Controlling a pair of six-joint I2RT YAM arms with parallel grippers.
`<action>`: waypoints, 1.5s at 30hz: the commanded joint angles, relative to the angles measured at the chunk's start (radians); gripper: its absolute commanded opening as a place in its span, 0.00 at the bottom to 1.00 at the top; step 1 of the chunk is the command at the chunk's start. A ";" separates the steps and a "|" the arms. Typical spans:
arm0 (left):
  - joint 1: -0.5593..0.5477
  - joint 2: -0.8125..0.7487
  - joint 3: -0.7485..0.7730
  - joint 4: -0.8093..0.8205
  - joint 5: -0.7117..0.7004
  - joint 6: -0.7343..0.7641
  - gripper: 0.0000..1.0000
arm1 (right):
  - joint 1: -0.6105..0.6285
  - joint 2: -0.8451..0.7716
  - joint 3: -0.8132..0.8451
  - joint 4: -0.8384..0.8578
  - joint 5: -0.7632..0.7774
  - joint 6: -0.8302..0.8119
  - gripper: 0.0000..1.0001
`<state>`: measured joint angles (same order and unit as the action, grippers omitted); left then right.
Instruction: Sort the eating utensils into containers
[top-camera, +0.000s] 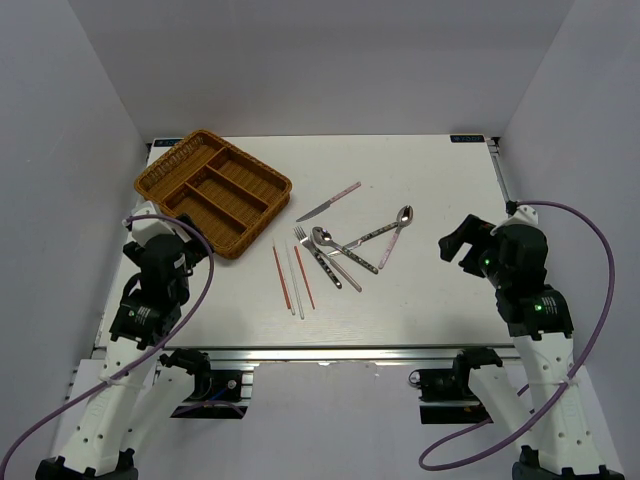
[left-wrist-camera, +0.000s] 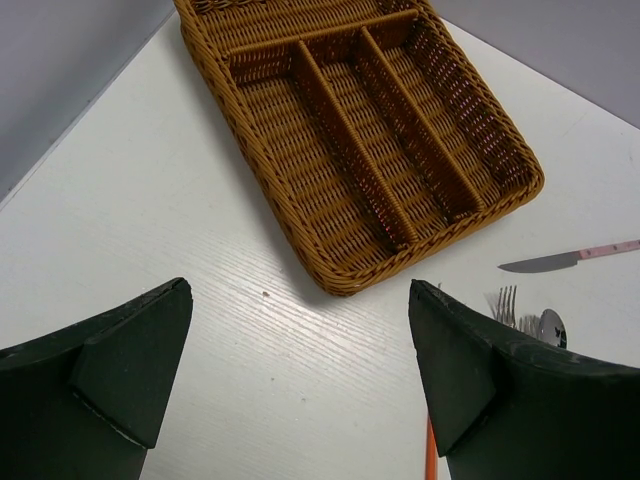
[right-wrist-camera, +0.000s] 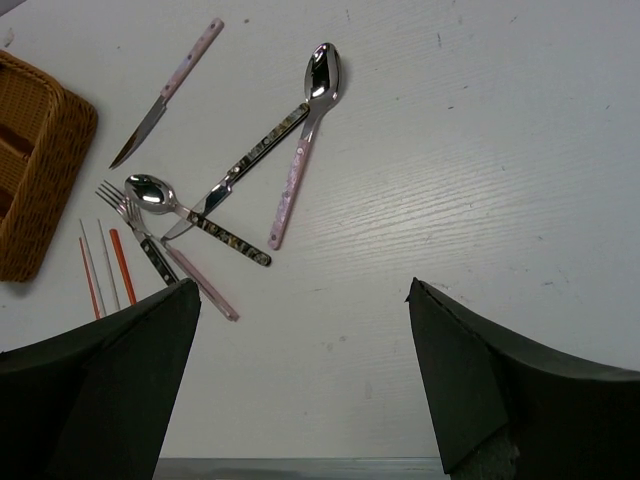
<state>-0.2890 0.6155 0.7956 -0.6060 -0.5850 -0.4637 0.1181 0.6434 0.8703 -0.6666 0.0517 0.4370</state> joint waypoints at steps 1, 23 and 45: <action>0.007 0.007 0.005 0.005 0.011 0.005 0.98 | -0.001 0.015 0.018 0.039 -0.003 0.047 0.89; 0.008 0.102 0.002 0.009 0.045 0.013 0.98 | 0.382 1.105 0.291 0.228 0.398 0.313 0.68; -0.057 0.276 0.014 0.414 0.833 -0.220 0.98 | 0.436 0.734 0.174 0.407 0.204 -0.031 0.00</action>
<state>-0.3008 0.8413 0.7986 -0.4164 -0.0799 -0.5369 0.5140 1.4998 1.0168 -0.3470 0.4091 0.5941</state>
